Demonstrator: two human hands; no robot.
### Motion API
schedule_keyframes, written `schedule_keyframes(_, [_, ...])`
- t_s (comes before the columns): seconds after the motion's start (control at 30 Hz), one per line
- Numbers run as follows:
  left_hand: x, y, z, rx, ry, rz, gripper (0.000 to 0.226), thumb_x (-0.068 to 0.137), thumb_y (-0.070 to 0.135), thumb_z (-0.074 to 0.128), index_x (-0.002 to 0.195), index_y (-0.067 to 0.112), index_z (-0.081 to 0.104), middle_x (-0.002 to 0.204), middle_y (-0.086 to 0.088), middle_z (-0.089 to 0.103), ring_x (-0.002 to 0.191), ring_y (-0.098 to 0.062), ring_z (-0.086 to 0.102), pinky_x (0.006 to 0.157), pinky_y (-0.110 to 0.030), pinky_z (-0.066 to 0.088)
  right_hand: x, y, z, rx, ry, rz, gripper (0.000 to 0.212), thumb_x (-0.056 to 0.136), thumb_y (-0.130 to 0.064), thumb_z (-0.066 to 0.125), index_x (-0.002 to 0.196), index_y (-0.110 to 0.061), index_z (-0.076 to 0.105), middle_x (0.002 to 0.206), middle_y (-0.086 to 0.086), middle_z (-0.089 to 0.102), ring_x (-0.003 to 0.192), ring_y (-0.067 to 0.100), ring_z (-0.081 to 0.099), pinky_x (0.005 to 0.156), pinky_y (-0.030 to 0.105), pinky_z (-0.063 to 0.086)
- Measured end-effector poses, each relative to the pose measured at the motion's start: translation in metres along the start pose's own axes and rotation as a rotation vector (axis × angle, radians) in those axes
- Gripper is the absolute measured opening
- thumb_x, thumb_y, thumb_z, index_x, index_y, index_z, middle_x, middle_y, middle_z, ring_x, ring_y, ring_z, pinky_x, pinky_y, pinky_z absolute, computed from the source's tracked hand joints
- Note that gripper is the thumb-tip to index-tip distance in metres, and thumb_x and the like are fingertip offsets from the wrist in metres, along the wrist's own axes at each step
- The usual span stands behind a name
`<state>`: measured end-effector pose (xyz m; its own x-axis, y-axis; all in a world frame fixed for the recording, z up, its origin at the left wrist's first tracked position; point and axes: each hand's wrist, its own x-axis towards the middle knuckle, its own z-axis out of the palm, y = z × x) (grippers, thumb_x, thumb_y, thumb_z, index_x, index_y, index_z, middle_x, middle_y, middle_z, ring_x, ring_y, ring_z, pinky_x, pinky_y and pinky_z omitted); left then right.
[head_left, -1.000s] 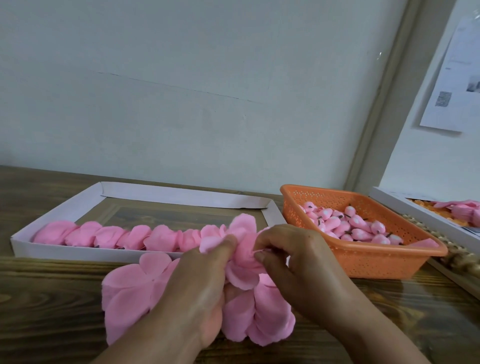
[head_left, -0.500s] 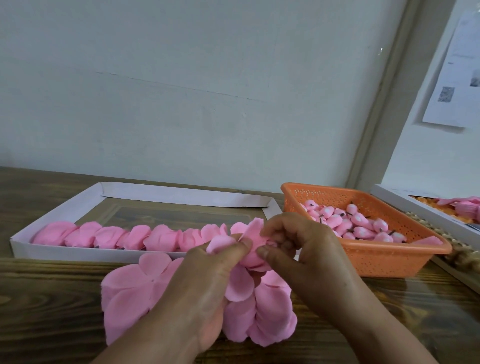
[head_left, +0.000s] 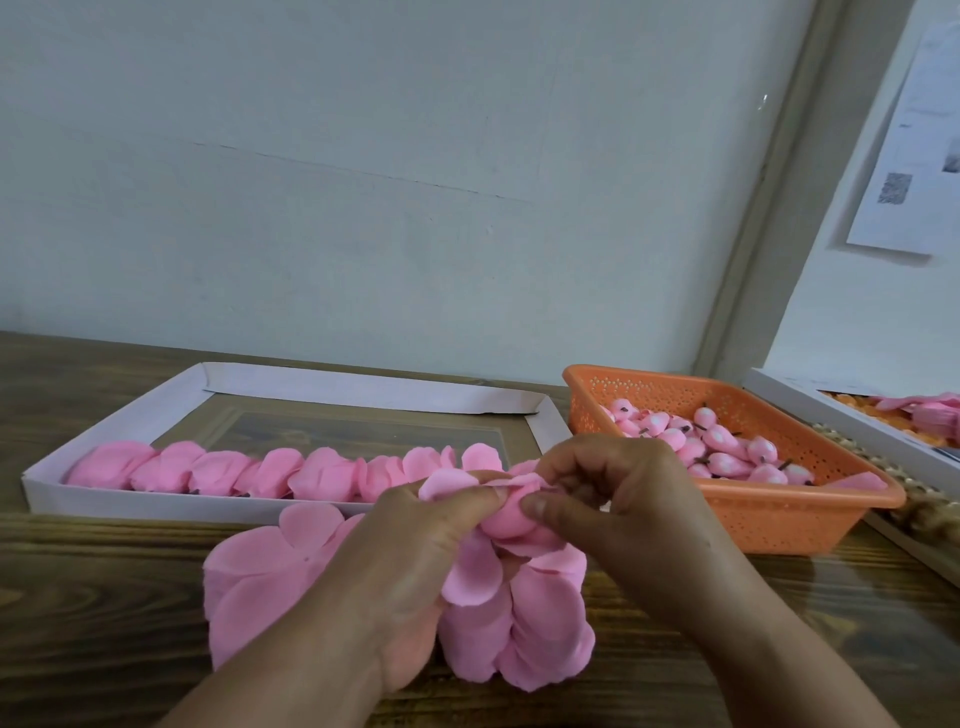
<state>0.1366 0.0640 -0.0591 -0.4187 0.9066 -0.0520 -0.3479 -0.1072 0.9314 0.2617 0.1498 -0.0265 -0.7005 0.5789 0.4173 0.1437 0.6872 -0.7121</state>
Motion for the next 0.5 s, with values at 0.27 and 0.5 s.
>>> schedule_keyframes(0.27, [0.0066, 0.0048, -0.0027, -0.245, -0.082, -0.155, 0.040, 0.091, 0.029, 0.054, 0.078, -0.002, 0.076, 0.090, -0.020, 0.073, 0.081, -0.024, 0.073, 0.077, -0.037, 0.057, -0.0018, 0.0006, 0.0005, -0.132, 0.016, -0.101, 0.021, 0.077, -0.007, 0.072, 0.066, -0.022, 0.063, 0.063, 0.003, 0.057, 0.051, 0.006, 0.043, 0.047, 0.020, 0.036])
schedule_keyframes(0.5, [0.0051, 0.0033, -0.0038, -0.221, -0.015, -0.194, 0.023, 0.077, -0.001, 0.066, 0.098, -0.011, 0.070, 0.098, -0.024, 0.071, 0.088, -0.028, 0.070, 0.073, -0.037, 0.060, -0.0004, 0.0032, -0.0007, 0.070, -0.062, -0.047, 0.011, 0.074, -0.005, 0.076, 0.073, -0.014, 0.069, 0.067, 0.009, 0.066, 0.059, 0.017, 0.059, 0.055, 0.023, 0.049])
